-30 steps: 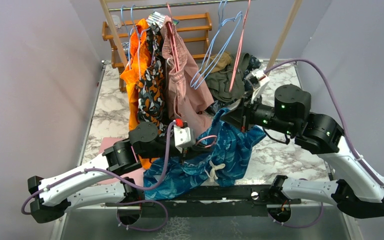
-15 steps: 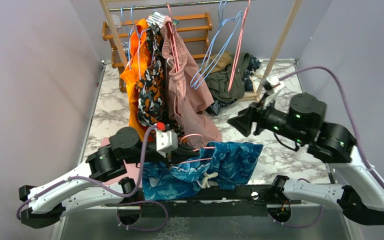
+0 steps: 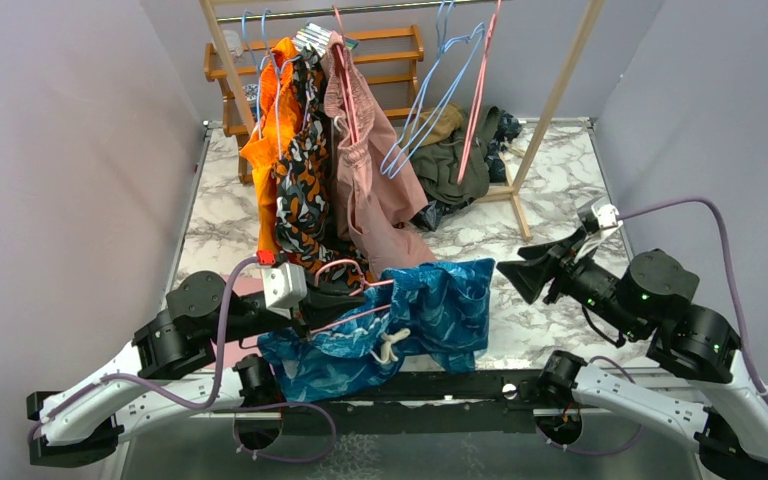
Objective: Place the shorts on the hanger
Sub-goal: Hang the shorts on the hanger.
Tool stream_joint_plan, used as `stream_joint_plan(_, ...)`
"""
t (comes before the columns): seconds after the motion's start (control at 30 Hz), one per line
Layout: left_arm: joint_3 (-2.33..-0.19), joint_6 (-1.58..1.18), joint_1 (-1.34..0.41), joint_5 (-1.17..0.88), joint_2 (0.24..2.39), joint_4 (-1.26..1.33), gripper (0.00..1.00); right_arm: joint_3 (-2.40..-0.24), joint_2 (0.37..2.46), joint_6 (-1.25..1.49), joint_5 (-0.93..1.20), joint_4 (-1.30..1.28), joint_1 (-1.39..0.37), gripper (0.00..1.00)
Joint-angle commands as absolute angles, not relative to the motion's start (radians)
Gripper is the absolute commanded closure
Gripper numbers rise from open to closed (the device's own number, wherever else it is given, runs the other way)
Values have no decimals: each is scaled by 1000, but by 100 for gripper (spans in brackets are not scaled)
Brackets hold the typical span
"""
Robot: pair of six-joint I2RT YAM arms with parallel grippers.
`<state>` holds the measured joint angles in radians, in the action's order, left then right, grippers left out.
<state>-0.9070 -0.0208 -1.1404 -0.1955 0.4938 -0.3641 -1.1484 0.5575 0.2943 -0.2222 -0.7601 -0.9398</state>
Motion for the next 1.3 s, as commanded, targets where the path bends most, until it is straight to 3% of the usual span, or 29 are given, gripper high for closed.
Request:
stream_joint_plan(0.0, -952, -21, -1142, -127, 474, -358, 100, -1076, 530, 287, -222, -705, -943, 44)
stream_joint_plan(0.53, -980, -27, -1142, -159, 504, -344, 100, -976, 552, 257, -93, -606, -943, 49)
stream_joint_plan(0.63, -981, -31, -1142, -170, 512, -343, 100, -972, 564, 278, -155, -588, -943, 57)
stream_joint_plan(0.97, -986, -41, -1141, -202, 514, -345, 100, -972, 511, 278, -265, -558, -943, 99)
stream_joint_plan(1.27, -996, -38, -1142, -259, 544, -349, 100, -1038, 470, 263, -394, -692, -943, 99)
